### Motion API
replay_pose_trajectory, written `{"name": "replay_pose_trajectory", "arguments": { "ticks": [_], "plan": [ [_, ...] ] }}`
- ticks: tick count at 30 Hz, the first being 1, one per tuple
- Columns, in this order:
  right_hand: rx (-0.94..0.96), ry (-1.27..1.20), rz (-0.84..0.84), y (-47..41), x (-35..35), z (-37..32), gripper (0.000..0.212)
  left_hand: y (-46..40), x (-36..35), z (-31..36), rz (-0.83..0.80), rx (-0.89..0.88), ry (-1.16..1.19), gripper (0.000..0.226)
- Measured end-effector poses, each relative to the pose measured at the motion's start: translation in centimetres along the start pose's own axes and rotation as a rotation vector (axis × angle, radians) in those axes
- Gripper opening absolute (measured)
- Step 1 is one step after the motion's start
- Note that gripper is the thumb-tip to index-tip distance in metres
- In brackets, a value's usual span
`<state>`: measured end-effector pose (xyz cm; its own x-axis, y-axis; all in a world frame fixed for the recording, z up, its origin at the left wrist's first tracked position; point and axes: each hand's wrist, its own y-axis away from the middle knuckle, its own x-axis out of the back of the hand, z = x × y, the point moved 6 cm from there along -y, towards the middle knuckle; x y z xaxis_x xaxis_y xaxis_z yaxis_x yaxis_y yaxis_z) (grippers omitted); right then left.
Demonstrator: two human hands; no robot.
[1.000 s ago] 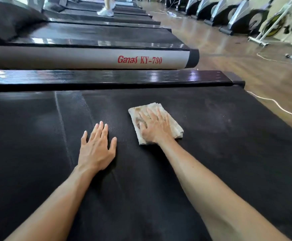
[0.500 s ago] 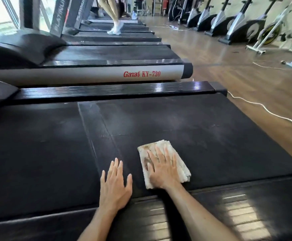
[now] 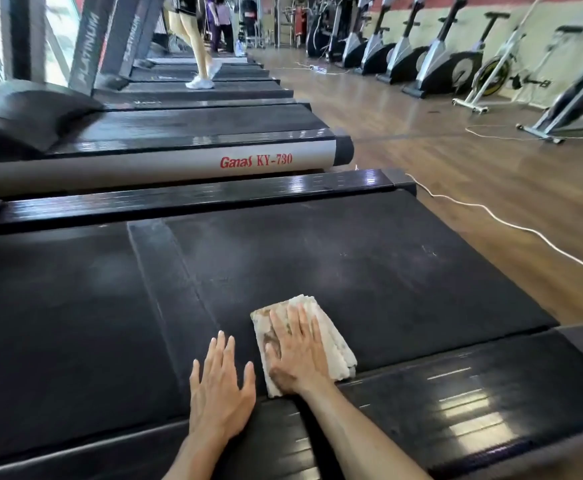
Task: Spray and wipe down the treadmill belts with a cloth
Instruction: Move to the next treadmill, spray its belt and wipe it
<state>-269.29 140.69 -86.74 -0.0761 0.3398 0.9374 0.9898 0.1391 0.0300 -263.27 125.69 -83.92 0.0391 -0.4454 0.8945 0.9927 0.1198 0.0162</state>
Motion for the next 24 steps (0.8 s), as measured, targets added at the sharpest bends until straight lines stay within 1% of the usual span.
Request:
{"name": "replay_pose_trajectory", "arguments": {
  "ticks": [3,5,10,13,16,17,18,21,22,24],
  "plan": [
    [-0.009,0.039,0.036,-0.4,0.1,1.3,0.068,-0.6,-0.5,1.3,-0.014,-0.013,0.014,0.067],
    [-0.005,0.03,0.048,-0.7,0.5,2.9,0.065,-1.0,-0.9,2.6,-0.006,-0.039,0.026,0.066],
    [-0.086,0.032,0.076,-2.2,2.9,9.6,0.08,-3.9,-4.1,6.2,0.036,-0.137,0.046,0.063],
    [-0.138,0.036,0.118,-3.6,3.8,12.7,0.08,-7.3,-5.7,8.4,0.084,-0.185,0.061,0.061],
    [-0.137,0.082,0.09,-4.8,5.1,14.4,0.081,-10.1,-6.3,10.3,0.127,-0.157,0.095,0.058],
    [-0.138,0.09,0.071,-4.7,5.3,14.8,0.08,-10.7,-6.5,10.9,0.11,-0.159,0.089,0.058],
    [-0.129,0.077,0.058,-4.3,5.6,14.9,0.079,-10.8,-6.6,11.2,0.103,-0.157,0.087,0.059],
    [-0.107,0.053,0.065,-3.8,7.1,16.1,0.078,-10.4,-5.9,12.4,0.165,-0.151,0.087,0.059],
    [-0.089,0.046,0.046,-3.7,7.2,16.5,0.076,-9.3,-5.8,12.8,0.18,-0.16,0.084,0.058],
    [-0.081,0.043,0.061,-3.3,7.4,16.6,0.073,-6.9,-5.6,12.8,0.228,-0.171,0.097,0.057]
  ]
}}
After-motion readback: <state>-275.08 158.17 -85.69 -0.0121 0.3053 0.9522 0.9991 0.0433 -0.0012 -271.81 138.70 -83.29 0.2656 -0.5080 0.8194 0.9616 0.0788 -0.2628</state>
